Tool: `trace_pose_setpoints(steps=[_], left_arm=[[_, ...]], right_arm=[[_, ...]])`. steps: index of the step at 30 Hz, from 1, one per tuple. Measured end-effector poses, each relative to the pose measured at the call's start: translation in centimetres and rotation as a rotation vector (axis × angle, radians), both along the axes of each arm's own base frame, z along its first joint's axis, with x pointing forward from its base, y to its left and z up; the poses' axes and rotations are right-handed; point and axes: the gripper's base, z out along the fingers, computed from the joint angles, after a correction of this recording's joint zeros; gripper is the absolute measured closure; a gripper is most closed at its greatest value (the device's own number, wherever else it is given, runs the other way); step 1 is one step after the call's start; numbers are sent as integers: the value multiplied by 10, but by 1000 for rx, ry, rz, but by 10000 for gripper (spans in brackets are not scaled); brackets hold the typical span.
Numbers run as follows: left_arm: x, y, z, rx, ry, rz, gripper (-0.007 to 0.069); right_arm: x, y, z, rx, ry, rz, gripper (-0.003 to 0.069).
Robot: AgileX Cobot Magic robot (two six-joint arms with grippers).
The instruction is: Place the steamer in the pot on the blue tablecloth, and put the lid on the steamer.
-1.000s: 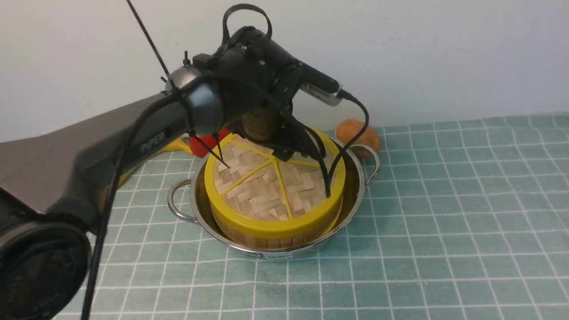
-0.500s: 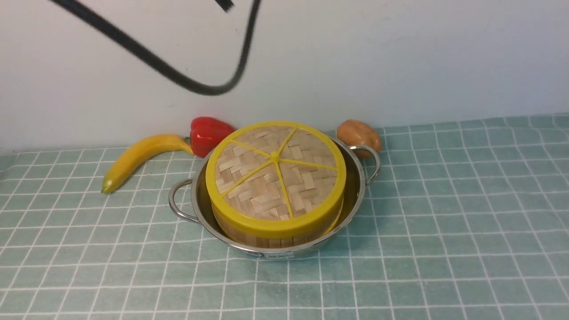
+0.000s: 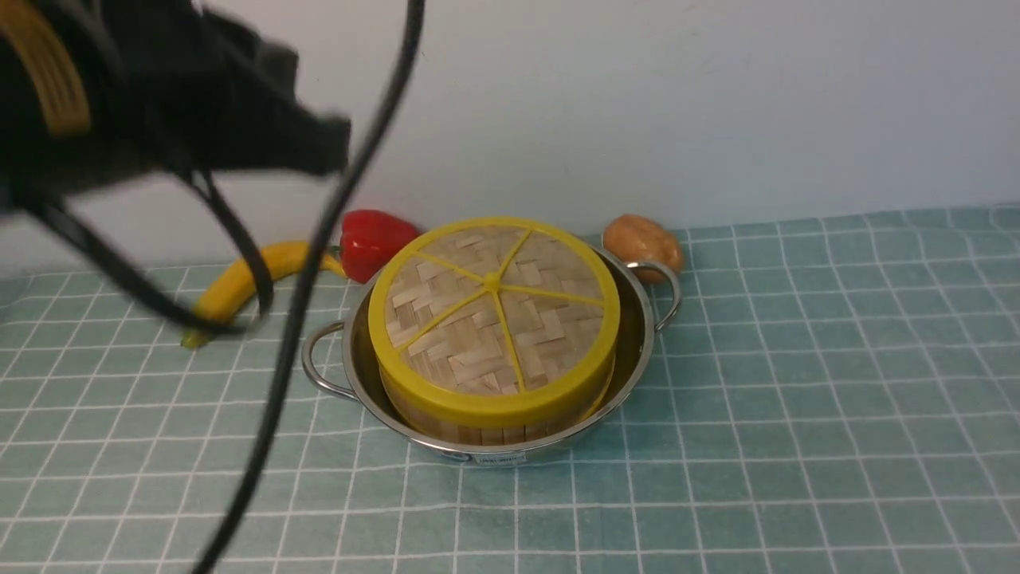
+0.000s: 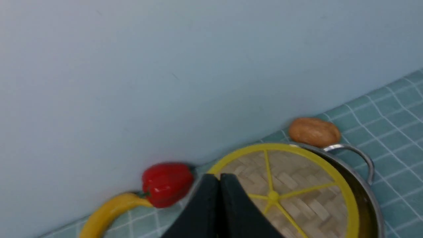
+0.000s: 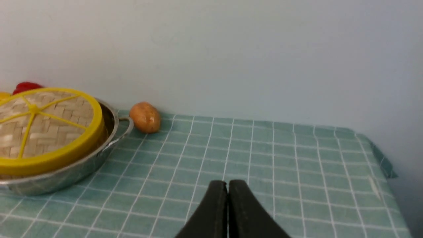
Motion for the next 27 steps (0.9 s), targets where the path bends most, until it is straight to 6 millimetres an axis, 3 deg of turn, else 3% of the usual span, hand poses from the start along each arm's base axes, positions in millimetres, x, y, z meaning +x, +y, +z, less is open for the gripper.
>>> trace_pose_setpoints(steps=[2, 5, 8, 22, 27], left_arm=[[-13, 2, -42, -45, 40, -32, 647], [-30, 6, -69, -119, 31, -76, 647], [-41, 6, -82, -187, -21, -138, 645], [-41, -2, -104, -205, -21, -207, 617], [-43, 7, -101, -40, -123, -245, 595]], right_arm=[[5, 4, -15, 3, 44, 12, 625], [10, 10, -28, 28, 101, 40, 613], [11, 15, -34, 61, 139, 71, 598], [5, 32, -37, 238, 220, 217, 500], [3, 37, -37, 282, 240, 254, 459]])
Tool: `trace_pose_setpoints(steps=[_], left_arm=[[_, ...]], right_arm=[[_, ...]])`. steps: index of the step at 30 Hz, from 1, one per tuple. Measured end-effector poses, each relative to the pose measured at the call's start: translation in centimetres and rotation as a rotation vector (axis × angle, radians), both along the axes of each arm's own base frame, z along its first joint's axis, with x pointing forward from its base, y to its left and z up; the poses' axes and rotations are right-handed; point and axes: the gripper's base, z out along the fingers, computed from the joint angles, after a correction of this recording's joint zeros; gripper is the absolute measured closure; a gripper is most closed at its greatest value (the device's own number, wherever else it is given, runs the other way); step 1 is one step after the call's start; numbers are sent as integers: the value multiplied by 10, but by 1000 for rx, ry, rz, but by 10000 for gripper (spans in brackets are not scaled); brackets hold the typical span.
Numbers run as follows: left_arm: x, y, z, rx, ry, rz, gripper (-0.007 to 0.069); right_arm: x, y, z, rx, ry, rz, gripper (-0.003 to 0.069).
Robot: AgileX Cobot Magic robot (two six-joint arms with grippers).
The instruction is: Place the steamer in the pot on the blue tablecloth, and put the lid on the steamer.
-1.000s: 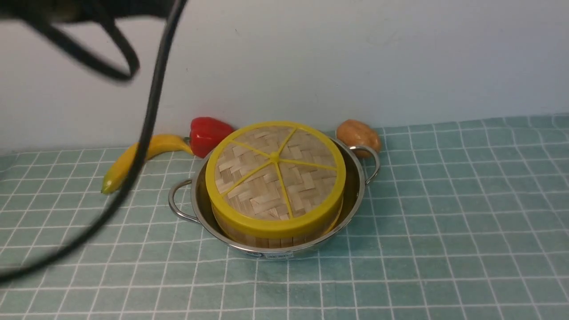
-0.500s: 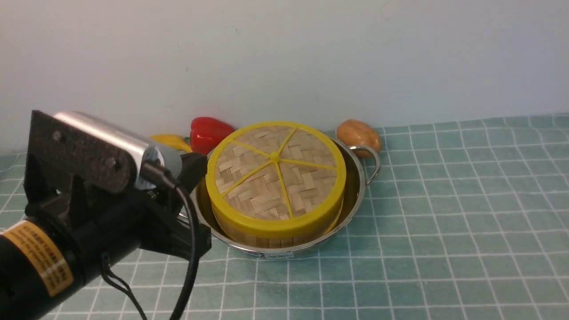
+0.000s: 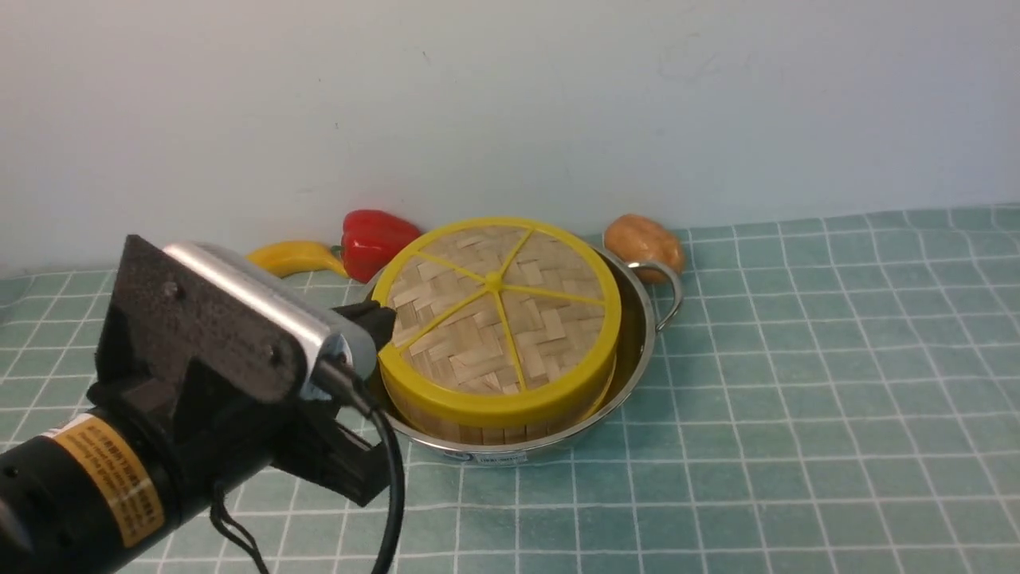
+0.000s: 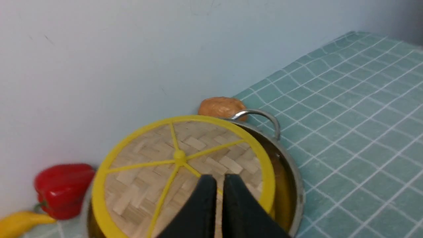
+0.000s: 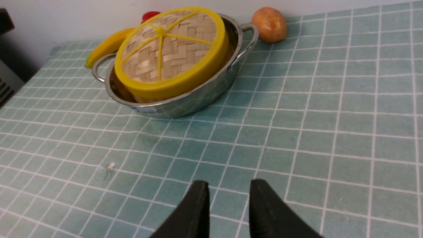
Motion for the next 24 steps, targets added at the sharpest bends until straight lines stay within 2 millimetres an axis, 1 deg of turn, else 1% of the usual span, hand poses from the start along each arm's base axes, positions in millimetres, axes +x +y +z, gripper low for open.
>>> trace_pose_setpoints(steps=[1, 2, 4, 6, 7, 8, 11, 12, 14, 15, 17, 19, 24], left_arm=[[0, 0, -1, 3, -1, -1, 594], [-5, 11, 1, 34, -46, 24, 592], [-15, 33, 4, 30, -101, 108, 592], [-26, 49, -3, 13, -114, 186, 589], [-27, 51, -1, 7, -121, 197, 588], [-39, 66, -7, -15, -140, 283, 581], [-63, 87, -28, -49, -160, 437, 571], [-66, 89, -29, -55, -174, 454, 571], [-85, 100, -55, -71, -190, 564, 561], [-90, 101, -60, -74, -208, 586, 560], [-98, 103, -79, -77, -225, 622, 560], [-105, 105, -87, -78, -253, 646, 556], [-110, 109, -91, -75, -253, 692, 550]], right_arm=[[0, 0, 0, 2, 1, 1, 458], [0, 1, 0, 8, 4, 6, 445], [0, 1, 0, 10, 5, 8, 430], [0, 1, 0, 10, 5, 8, 419], [0, 1, 0, 10, 5, 8, 419], [-1, 1, 0, 13, 6, 10, 415], [-1, 1, 0, 14, 6, 9, 413], [-1, 1, 0, 14, 6, 9, 413], [-1, 1, 0, 14, 5, 9, 413], [-1, 1, 0, 14, 5, 9, 413], [-1, 1, 0, 14, 5, 9, 413], [-1, 1, 0, 15, 4, 9, 413], [-1, 1, 0, 15, 4, 9, 413]])
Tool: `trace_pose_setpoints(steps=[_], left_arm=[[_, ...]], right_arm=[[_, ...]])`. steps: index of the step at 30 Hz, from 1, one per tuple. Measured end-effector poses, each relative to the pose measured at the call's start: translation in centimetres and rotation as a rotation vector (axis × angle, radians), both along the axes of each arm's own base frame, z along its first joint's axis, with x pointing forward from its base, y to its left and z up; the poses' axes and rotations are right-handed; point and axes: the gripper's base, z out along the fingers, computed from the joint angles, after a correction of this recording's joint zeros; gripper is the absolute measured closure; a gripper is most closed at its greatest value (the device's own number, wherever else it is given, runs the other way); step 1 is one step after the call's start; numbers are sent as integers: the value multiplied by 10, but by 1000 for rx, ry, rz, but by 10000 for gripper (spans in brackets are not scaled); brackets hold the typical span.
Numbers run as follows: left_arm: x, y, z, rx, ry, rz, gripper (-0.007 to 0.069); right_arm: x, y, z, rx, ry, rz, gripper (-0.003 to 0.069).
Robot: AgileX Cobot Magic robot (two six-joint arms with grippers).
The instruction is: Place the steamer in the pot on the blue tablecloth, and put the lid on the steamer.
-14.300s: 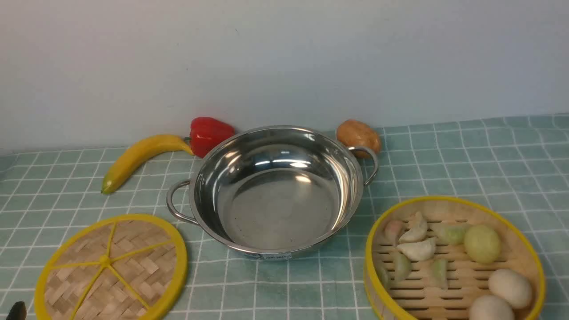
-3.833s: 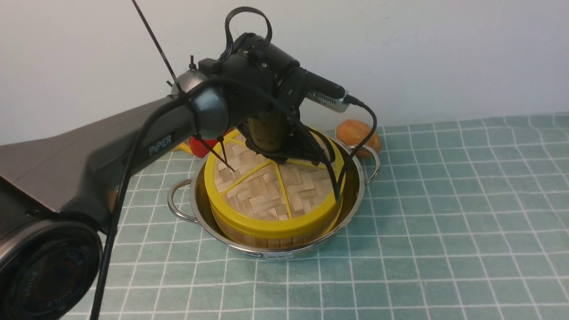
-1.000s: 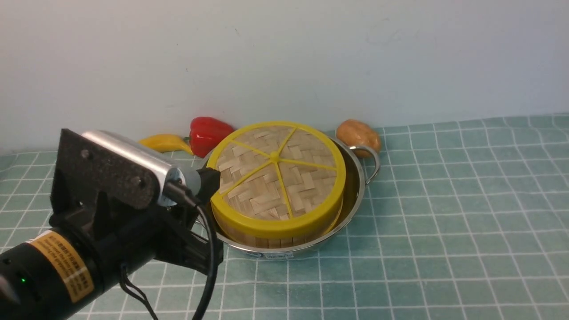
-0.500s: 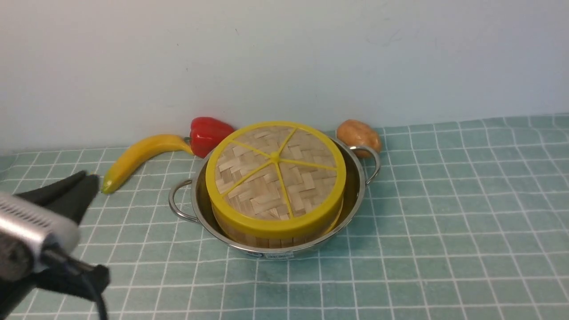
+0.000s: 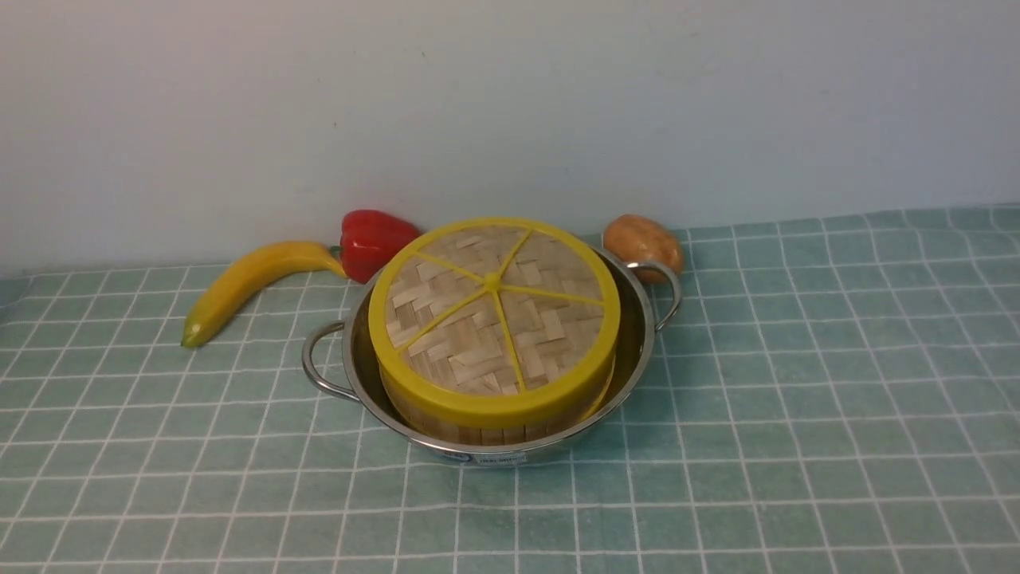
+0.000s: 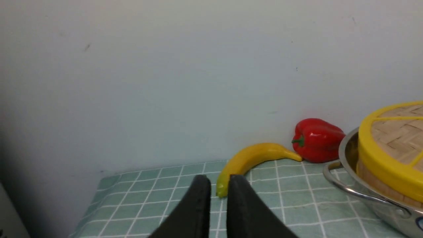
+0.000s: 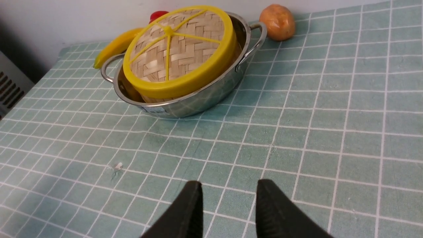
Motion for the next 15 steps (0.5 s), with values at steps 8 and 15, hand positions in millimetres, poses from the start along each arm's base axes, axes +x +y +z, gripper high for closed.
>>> trace_pose_setpoints(steps=[8, 15], left_arm=[[-1, 2, -2, -24, 17, 19, 539], [0, -2, 1, -127, -36, -19, 530]], right_arm=[[0, 0, 0, 0, 0, 0, 413], [0, 0, 0, 1, 0, 0, 413]])
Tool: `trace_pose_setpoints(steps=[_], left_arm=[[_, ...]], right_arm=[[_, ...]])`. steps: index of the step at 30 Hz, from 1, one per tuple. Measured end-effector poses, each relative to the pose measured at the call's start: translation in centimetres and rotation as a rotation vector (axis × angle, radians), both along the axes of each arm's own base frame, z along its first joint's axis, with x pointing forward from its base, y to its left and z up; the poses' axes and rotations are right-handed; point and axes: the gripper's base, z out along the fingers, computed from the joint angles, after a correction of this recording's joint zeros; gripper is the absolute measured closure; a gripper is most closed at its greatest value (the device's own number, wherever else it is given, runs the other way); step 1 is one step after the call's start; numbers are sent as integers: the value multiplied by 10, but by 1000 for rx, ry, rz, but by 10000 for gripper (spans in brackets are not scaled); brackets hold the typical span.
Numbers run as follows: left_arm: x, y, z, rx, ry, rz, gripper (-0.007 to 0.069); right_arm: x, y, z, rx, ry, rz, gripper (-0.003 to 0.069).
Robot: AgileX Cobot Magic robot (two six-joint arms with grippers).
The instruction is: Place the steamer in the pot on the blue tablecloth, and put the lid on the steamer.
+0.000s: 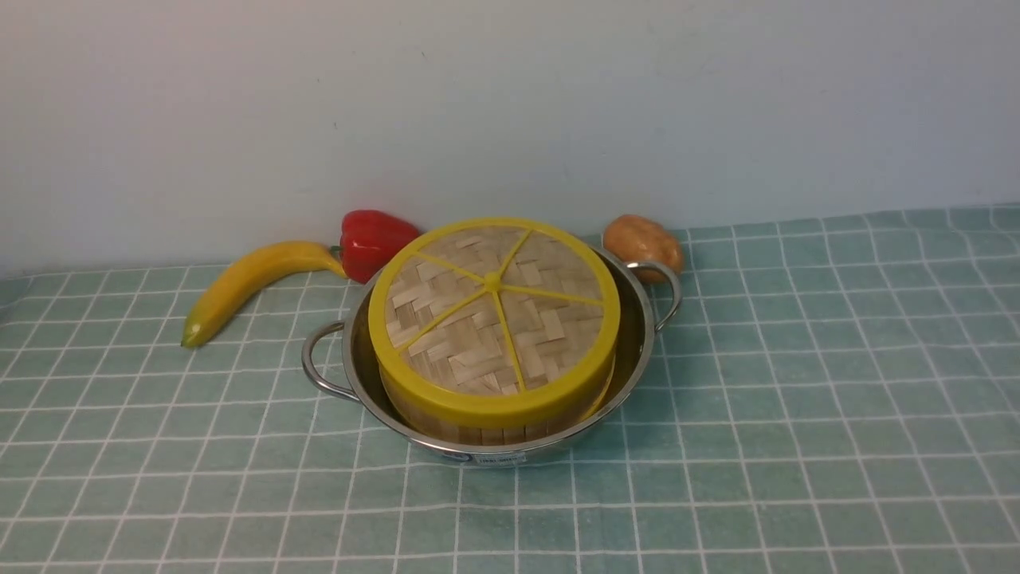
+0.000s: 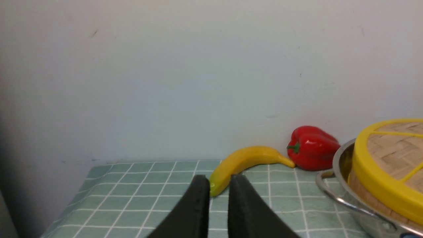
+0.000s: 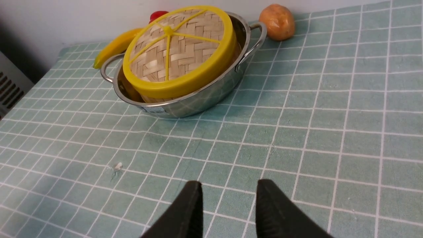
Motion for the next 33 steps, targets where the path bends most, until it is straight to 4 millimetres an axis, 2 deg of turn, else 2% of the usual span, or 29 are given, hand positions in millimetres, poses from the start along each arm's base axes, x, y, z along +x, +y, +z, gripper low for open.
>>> trace_pose_setpoints(steps=[4, 10, 30, 33], left_arm=[[0, 0, -3, 16, 41, -3, 526], [0, -2, -8, 163, 105, -28, 518], [0, -4, -8, 201, 111, -47, 486], [0, -4, -8, 201, 111, -47, 482]], right_arm=[[0, 0, 0, -1, 0, 0, 413], [0, 0, 0, -1, 0, 0, 413], [0, 0, 0, 0, 0, 0, 412], [2, 0, 4, 11, -54, -40, 412]])
